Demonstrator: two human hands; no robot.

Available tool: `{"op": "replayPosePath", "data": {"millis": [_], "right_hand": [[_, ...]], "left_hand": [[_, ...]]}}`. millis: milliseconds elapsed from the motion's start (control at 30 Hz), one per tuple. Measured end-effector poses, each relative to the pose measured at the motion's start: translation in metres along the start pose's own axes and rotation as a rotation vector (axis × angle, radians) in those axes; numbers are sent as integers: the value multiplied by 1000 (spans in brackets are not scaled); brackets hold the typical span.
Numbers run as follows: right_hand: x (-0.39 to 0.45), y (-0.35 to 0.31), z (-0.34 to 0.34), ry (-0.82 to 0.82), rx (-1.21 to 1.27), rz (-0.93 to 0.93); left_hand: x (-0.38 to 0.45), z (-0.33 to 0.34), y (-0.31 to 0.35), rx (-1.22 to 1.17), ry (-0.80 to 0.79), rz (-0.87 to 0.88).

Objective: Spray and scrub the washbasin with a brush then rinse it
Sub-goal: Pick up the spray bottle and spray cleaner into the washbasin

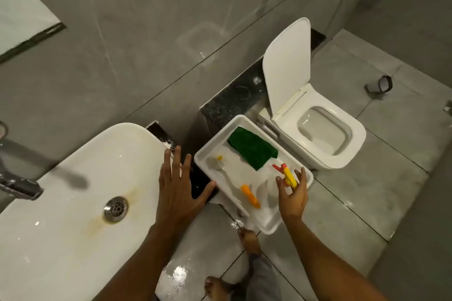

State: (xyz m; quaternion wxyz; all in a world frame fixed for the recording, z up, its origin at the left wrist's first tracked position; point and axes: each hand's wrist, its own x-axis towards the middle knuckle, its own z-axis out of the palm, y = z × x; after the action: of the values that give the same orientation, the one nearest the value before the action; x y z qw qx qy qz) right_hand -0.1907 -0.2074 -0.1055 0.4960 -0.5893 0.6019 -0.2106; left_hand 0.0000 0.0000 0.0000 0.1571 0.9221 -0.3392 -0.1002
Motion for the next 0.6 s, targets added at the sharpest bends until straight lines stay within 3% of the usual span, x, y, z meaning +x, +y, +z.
{"op": "replayPosePath", "data": {"millis": [100, 267, 433, 600], "right_hand": [[4, 4, 7, 146, 154, 100], [11, 12, 26, 178, 257, 243], [23, 10, 35, 123, 45, 108], [31, -4, 43, 78, 26, -31]], "left_hand": [[3, 5, -3, 10, 39, -18], [4, 15, -7, 49, 95, -14], [5, 20, -10, 63, 109, -28], [6, 20, -12, 49, 134, -5]]}}
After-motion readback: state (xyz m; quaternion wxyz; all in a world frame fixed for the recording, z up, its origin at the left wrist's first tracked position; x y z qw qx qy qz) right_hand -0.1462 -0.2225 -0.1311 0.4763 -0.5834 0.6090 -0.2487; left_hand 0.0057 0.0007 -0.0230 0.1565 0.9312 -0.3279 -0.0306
